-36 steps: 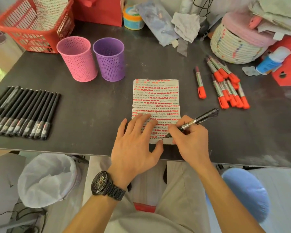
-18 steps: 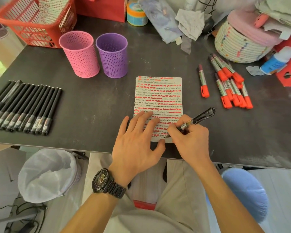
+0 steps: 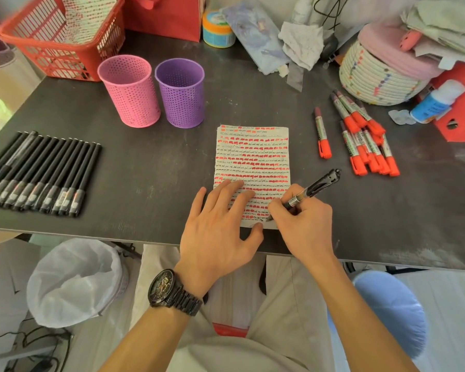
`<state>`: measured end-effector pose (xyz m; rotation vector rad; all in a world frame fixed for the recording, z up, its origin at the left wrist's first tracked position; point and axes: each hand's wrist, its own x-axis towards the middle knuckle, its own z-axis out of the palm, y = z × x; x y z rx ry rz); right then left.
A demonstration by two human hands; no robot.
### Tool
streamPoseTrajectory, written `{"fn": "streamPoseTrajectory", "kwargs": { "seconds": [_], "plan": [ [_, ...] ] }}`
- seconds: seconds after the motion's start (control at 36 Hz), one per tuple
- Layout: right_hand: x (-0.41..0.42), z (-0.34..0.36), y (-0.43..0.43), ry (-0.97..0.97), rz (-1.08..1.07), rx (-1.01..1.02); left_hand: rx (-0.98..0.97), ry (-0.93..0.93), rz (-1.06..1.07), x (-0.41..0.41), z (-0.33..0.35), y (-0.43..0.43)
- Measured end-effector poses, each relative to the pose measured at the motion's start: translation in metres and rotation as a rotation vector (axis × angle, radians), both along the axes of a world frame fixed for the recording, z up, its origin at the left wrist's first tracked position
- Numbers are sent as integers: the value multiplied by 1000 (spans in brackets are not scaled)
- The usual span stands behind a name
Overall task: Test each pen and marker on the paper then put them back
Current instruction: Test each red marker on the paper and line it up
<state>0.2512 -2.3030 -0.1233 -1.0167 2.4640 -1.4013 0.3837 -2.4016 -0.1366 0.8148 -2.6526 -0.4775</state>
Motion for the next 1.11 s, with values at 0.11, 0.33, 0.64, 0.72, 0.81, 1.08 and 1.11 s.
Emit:
{"fn": "streamPoseTrajectory", "kwargs": {
  "seconds": [0.11,0.33,0.64,0.72,0.81,1.08,1.11],
  "plan": [
    [1,0,0,5,-20,3,6,-1,1,0,1,0],
    [1,1,4,-49,-22,3,19,-25,-6,1,3,0],
    [-10,35,22,-900,-123,-621,19,-53,-10,1,4,-1],
    [-12,45,24,-996,-129,-665,12,-42,-10,2,3,-1],
    [-14,51,28,-1098,-116,-720,4,-35,-10,2,1,-1],
    [-21,53,37,-1609,-32,-903,-17,-67,-13,2,1,-2],
    [-20,52,37,-1614,-35,-908,-20,-66,-13,2,2,-1]
  ]
}}
